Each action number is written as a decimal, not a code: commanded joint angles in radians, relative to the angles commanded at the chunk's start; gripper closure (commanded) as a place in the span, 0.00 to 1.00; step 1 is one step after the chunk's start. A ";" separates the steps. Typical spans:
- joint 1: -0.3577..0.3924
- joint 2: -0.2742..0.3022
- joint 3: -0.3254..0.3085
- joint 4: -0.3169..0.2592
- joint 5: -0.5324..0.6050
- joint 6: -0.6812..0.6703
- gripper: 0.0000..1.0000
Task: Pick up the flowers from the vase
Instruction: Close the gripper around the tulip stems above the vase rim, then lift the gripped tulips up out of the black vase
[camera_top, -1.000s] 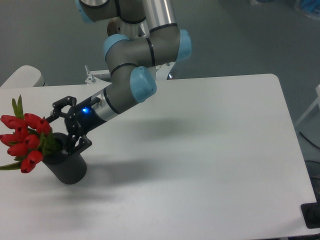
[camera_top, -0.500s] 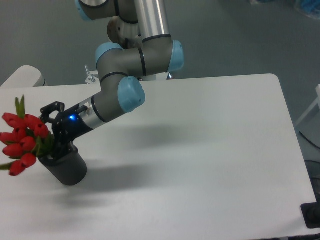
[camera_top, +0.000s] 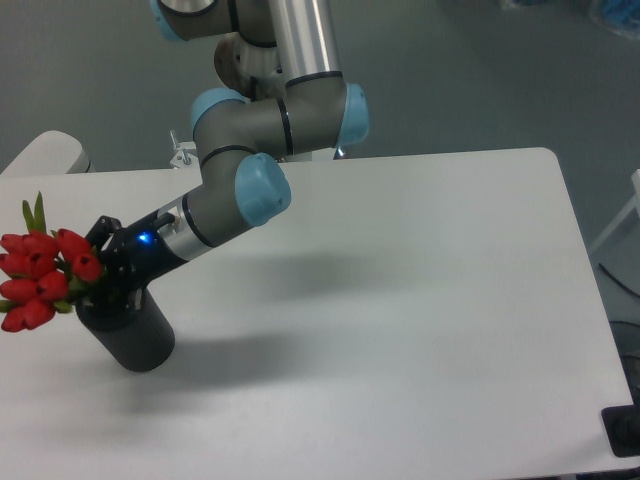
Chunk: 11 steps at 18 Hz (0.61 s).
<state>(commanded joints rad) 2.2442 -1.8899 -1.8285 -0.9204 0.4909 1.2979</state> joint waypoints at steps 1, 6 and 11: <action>0.006 0.003 0.003 0.000 0.000 -0.015 0.85; 0.058 0.017 0.021 0.006 -0.032 -0.040 0.85; 0.120 0.023 0.023 0.006 -0.168 -0.103 0.85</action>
<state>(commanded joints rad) 2.3637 -1.8669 -1.8055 -0.9143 0.3224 1.1951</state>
